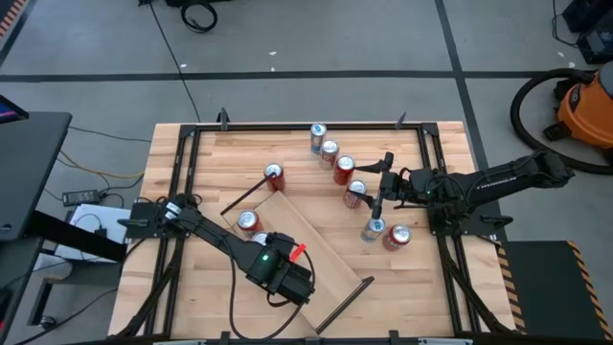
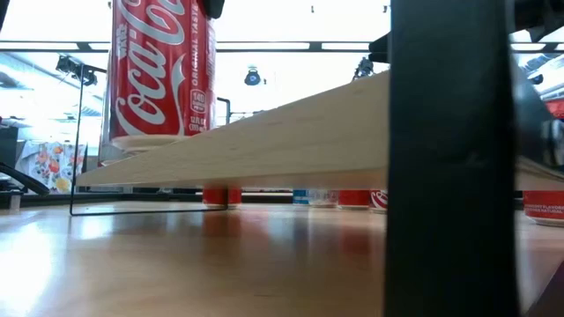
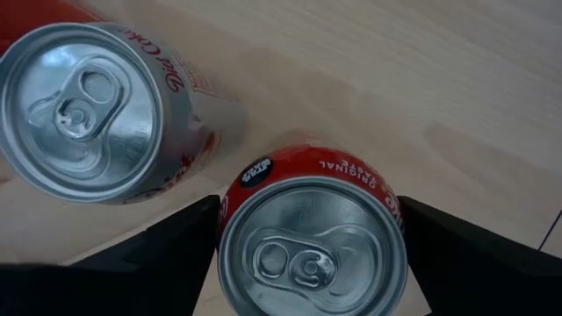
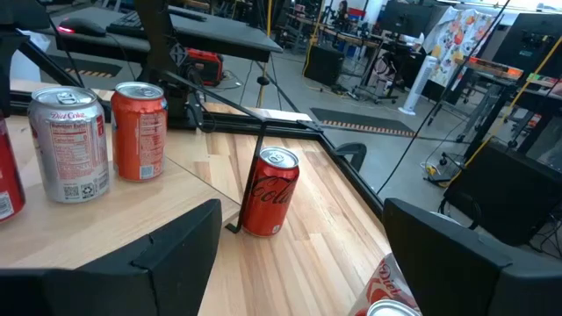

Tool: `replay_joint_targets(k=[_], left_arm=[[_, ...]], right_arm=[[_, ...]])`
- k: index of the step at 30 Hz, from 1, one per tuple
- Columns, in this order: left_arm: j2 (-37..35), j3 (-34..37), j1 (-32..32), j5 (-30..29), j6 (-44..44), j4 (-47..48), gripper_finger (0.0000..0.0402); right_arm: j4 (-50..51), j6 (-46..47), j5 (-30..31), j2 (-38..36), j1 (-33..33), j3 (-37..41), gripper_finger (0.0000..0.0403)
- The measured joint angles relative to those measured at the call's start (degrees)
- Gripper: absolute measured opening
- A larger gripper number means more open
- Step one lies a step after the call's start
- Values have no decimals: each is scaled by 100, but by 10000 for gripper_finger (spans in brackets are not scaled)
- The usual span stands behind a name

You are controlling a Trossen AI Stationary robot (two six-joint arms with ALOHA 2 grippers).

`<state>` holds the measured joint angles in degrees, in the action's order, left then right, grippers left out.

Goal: Place canned beverage on shelf
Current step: Put the top left red soda can on the shelf, then put the red soda can on the shelf aligned with the other red soda can

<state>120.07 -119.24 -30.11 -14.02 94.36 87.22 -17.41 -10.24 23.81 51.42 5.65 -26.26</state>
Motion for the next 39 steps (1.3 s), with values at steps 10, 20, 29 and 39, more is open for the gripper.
replay_joint_targets(k=[10,20,29,39], left_arm=[[-2,-2,1,-10,-123,-7,346],[-2,-2,44,-11,-205,8,346],[-17,-2,42,-28,-353,20,346],[-17,-2,48,-291,-597,7,346]], right_arm=[[0,0,0,0,0,0,327],[0,0,0,0,0,0,327],[-1,-1,0,0,0,0,327],[-2,-2,-96,0,-2,0,327]])
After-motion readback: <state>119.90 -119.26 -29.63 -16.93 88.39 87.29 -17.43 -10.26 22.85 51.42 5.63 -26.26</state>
